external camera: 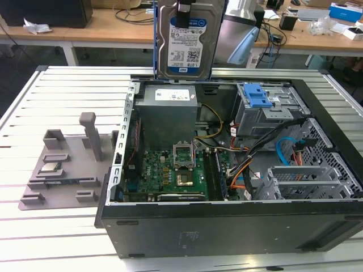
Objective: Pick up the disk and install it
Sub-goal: 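Pick up the disk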
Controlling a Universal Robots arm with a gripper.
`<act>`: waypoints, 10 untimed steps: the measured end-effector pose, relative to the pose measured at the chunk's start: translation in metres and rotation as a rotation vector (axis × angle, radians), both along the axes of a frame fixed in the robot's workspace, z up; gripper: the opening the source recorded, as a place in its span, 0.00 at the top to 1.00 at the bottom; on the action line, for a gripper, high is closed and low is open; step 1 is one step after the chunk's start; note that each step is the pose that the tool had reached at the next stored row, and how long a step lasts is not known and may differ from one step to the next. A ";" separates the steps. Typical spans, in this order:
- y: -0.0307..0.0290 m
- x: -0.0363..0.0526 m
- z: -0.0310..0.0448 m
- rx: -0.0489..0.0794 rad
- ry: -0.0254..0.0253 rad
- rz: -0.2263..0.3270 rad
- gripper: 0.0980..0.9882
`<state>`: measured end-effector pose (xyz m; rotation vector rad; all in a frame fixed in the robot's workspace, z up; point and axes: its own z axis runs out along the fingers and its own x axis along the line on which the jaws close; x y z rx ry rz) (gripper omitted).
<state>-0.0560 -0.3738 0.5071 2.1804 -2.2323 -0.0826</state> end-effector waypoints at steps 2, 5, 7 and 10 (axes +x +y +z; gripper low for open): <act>-0.0024 0.0000 -0.0001 0.000 0.0000 0.000 0.70; -0.0056 0.0000 -0.0002 0.000 0.0000 0.000 0.70; -0.0088 0.0000 -0.0003 0.000 0.0000 0.000 0.70; -0.0162 0.0000 -0.0004 0.000 0.0000 0.000 0.70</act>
